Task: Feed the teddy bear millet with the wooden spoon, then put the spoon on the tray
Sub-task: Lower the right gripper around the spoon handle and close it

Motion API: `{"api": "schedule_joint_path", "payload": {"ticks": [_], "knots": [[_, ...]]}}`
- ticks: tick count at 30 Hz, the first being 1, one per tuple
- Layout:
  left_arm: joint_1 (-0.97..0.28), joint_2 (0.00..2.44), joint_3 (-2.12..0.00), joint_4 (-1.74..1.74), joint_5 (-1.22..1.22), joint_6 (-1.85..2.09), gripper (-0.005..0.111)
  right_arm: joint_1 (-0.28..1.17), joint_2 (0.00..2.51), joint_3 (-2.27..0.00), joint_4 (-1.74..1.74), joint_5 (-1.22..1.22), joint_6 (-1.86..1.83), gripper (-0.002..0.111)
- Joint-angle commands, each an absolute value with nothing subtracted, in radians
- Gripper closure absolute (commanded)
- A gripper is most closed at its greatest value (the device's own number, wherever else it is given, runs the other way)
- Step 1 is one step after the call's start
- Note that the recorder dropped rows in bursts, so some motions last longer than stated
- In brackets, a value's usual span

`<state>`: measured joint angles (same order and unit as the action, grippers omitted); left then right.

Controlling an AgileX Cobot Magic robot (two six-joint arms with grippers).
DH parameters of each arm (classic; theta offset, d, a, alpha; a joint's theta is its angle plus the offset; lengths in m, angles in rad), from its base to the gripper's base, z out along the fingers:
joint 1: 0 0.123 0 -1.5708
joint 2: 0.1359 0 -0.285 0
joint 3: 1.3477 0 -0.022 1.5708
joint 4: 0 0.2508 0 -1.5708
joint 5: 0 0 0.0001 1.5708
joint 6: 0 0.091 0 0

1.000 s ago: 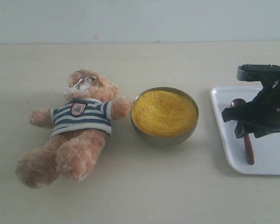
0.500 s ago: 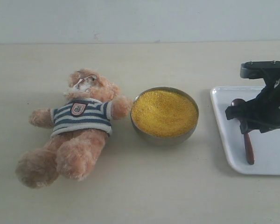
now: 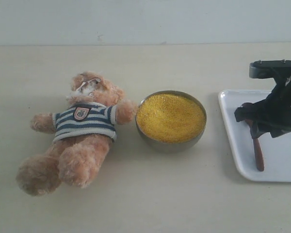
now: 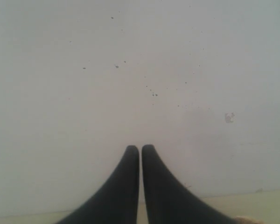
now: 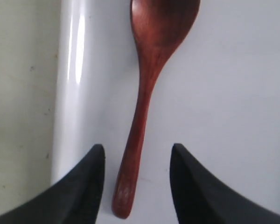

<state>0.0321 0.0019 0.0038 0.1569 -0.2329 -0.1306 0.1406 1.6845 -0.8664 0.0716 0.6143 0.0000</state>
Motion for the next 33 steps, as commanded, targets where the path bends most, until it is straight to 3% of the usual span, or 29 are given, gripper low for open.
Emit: {"api": "schedule_joint_path", "payload": {"ticks": [1, 33], "knots": [[0.025, 0.000, 0.000, 0.153, -0.234, -0.134, 0.103, 0.139, 1.688, -0.866, 0.071, 0.693, 0.000, 0.066], [0.025, 0.000, 0.000, 0.153, -0.236, -0.134, 0.103, 0.139, 1.791, -0.886, 0.121, 0.557, 0.000, 0.066]]}}
